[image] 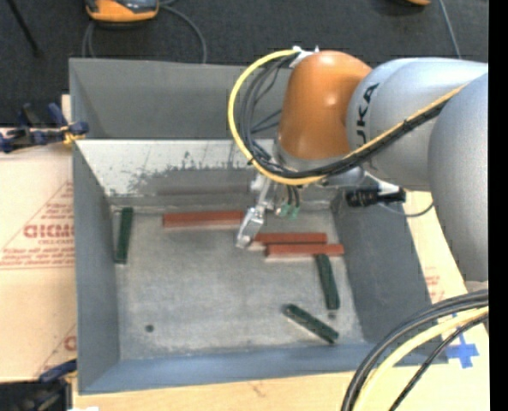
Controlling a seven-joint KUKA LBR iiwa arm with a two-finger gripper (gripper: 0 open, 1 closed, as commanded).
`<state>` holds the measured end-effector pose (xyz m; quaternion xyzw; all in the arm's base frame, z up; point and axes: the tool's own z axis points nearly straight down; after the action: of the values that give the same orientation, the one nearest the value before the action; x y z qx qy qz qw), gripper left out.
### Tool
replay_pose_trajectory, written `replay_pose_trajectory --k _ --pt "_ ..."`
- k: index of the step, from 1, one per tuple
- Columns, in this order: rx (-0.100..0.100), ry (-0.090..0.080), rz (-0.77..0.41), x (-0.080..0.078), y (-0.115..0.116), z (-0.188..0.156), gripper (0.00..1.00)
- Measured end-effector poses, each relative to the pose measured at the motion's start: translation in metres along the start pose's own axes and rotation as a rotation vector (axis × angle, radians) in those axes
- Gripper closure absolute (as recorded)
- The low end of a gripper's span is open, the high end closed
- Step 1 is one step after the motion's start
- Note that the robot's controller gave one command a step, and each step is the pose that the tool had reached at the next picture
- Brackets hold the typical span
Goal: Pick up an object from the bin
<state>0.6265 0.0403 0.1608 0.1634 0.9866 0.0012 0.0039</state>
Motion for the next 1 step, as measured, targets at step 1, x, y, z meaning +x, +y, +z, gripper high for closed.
replay_pose_trajectory --k 1 --pt "-0.007 -0.023 0.211 0.0010 0.0106 0.0657 1.00"
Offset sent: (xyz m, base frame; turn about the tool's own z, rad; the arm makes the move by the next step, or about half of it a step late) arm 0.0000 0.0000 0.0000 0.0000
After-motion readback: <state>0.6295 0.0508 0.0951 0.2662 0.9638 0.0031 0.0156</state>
